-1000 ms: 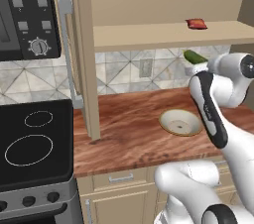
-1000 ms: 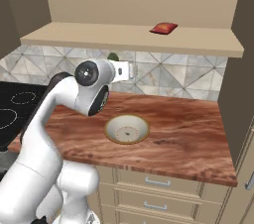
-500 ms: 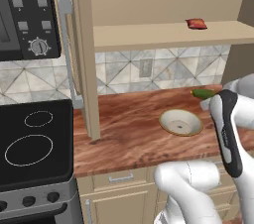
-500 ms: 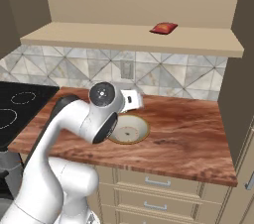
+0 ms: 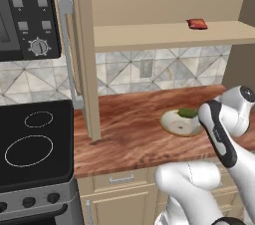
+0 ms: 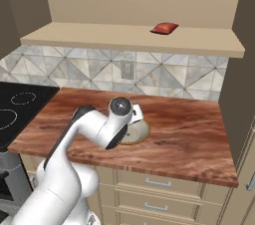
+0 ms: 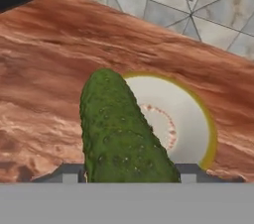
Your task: Pick the cucumber from the cabinet and place it in the bowl. Then pick the bowl and place it in the sink. Then turn on the sink facuet.
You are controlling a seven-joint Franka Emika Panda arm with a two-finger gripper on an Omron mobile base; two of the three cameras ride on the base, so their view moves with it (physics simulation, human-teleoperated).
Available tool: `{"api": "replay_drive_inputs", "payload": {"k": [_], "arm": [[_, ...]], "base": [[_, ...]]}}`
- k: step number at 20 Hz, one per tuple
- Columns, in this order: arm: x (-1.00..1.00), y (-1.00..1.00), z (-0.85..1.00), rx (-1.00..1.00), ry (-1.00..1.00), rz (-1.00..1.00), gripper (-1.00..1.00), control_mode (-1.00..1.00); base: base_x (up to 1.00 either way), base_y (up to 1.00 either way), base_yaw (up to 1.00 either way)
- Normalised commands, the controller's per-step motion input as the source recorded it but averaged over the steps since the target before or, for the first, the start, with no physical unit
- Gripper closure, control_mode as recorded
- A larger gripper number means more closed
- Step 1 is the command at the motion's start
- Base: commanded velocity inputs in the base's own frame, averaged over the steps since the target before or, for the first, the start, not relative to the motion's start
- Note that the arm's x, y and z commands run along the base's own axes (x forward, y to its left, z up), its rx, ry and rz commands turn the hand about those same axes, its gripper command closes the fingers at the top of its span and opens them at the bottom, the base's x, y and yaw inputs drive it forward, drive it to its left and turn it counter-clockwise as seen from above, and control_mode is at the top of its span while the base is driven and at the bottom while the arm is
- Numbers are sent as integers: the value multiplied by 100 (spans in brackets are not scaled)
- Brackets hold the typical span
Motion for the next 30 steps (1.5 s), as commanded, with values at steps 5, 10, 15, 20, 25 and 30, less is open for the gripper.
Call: {"api": "replay_drive_inputs", "payload": {"k": [5,10,15,20,25,30], "arm": [[72,8,-79,0,7,12,100,-100],[56,-5,-61,0,8,5,100,-100],[17,-42,-38,1,6,0,100,-100],[0,-55,-7,5,1,0,100,-100],[0,-28,-20,1,1,0,100,-100],[0,12,-32,0,0,1,100,-100]], "base": [[0,0,0],[0,0,0],[0,0,0],[0,0,0],[0,0,0],[0,0,0]]}}
